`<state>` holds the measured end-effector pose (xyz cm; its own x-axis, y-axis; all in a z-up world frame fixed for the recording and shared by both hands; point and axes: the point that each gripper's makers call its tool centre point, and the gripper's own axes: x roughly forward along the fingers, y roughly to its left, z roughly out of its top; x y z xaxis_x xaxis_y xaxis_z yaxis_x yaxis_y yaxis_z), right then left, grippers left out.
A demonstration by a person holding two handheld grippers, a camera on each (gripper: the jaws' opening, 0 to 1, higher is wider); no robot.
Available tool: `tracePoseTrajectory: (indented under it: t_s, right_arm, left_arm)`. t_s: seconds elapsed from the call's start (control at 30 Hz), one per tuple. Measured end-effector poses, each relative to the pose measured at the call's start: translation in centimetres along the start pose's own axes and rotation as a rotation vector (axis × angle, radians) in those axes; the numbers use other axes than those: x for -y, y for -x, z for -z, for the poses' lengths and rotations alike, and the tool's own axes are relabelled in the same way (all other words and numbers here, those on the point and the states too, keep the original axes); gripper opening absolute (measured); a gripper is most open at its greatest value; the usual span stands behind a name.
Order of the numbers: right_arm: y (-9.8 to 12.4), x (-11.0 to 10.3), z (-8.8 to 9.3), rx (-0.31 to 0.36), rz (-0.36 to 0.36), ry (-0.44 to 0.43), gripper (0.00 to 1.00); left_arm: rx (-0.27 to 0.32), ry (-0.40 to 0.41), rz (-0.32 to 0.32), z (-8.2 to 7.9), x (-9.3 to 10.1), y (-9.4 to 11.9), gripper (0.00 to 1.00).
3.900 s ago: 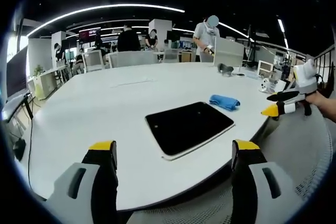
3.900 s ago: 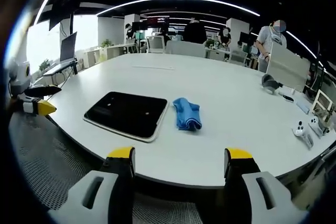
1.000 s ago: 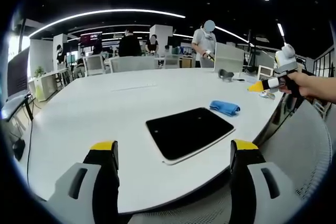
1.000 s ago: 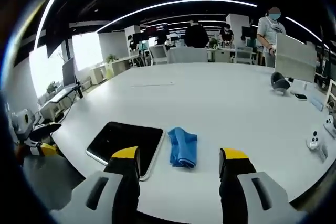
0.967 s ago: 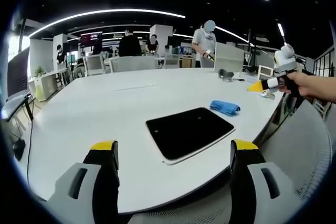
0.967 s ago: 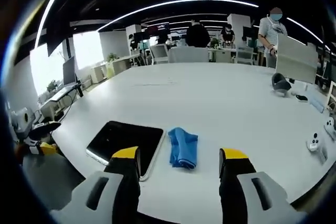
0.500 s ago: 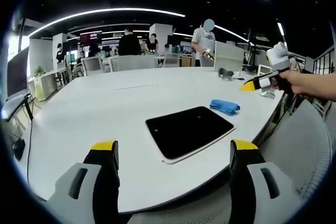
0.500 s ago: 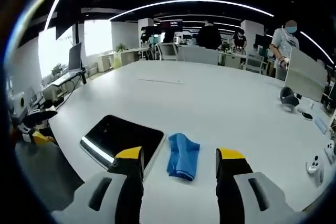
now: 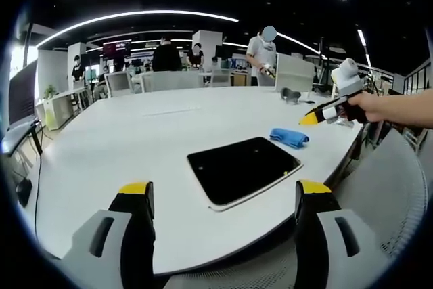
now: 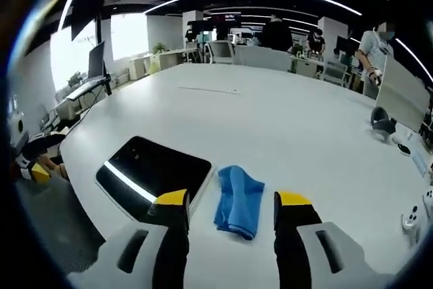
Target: Wipe the mirror surface with the cleaning cloth until all visible marks leave the cleaned area.
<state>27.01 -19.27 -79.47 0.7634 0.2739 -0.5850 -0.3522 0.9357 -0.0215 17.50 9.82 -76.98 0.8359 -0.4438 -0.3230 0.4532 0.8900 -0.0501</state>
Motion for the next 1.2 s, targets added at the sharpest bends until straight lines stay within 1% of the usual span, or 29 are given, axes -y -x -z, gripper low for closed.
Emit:
tracePoseTrajectory:
  t_s: [0.07,0.1,0.23,0.27,0.37,0.4,0.47,0.53,0.57,0.63,0.7,0.77,0.87,1.03,1.1,1.13,1.17,1.2]
  right_arm:
    - [-0.5,0.0,0.2,-0.007,-0.004,-0.003,0.44]
    - [-1.2,0.5,0.5,-0.019,-0.006,0.002,0.43]
    - [-2.5,1.0,1.1,-0.048,-0.009,0.030,0.41]
    - [-2.8,1.5,1.2,-0.051,0.002,0.021,0.40]
    - [-3.6,1.5,1.3,-0.061,-0.012,0.019,0.37]
    - [-3.8,1.5,1.7,-0.097,-0.022,0.066,0.35]
    - [-4.3,1.9,2.1,-0.119,-0.007,0.113,0.28]
    - [-4.9,2.2,2.2,-0.119,-0.008,0.093,0.25]
    - [-5.1,2.3,2.4,-0.128,-0.004,0.072,0.26]
    - [-5.3,2.3,2.3,-0.127,-0.004,0.061,0.26]
    - [-5.4,2.2,2.4,-0.125,-0.003,0.068,0.24]
    - [-5.5,2.3,2.7,-0.145,0.005,0.091,0.23]
    - [-5.9,2.0,2.8,-0.143,-0.012,0.067,0.23]
    - [-6.6,1.8,2.8,-0.154,-0.008,0.086,0.21]
    - [-7.1,2.3,3.0,-0.168,0.005,0.099,0.18]
    - [-7.2,2.7,3.3,-0.192,0.016,0.133,0.15]
    - [-7.4,2.9,3.4,-0.197,0.017,0.161,0.11]
    - [-7.6,2.7,3.4,-0.194,0.005,0.162,0.09]
  left_arm:
    - [-0.002,0.000,0.000,0.0,0.0,0.0,0.84]
    - [-0.003,0.000,0.000,0.0,0.0,0.0,0.84]
    - [-0.005,0.001,0.001,0.1,0.0,0.0,0.84]
    - [-0.007,0.001,0.001,0.1,0.0,0.0,0.84]
    - [-0.011,0.001,-0.001,0.2,0.0,0.0,0.84]
    - [-0.012,0.001,-0.002,0.2,0.0,0.0,0.84]
    - [-0.015,0.001,-0.004,0.2,-0.1,0.0,0.83]
    - [-0.018,0.001,-0.005,0.3,-0.1,0.0,0.83]
    - [-0.020,0.000,-0.006,0.3,-0.1,0.0,0.83]
    - [-0.020,0.000,-0.006,0.3,-0.2,-0.1,0.83]
    - [-0.020,0.000,-0.006,0.3,-0.1,-0.1,0.82]
    - [-0.020,0.000,-0.006,0.3,-0.1,-0.1,0.82]
    - [-0.021,0.000,-0.007,0.3,-0.1,0.0,0.82]
    - [-0.025,-0.001,-0.008,0.3,-0.1,-0.1,0.81]
    - [-0.026,-0.001,-0.009,0.3,-0.1,-0.1,0.81]
    - [-0.028,-0.001,-0.010,0.4,-0.1,-0.1,0.81]
    - [-0.029,-0.002,-0.011,0.4,-0.1,-0.1,0.81]
    - [-0.029,-0.002,-0.011,0.4,-0.1,-0.1,0.81]
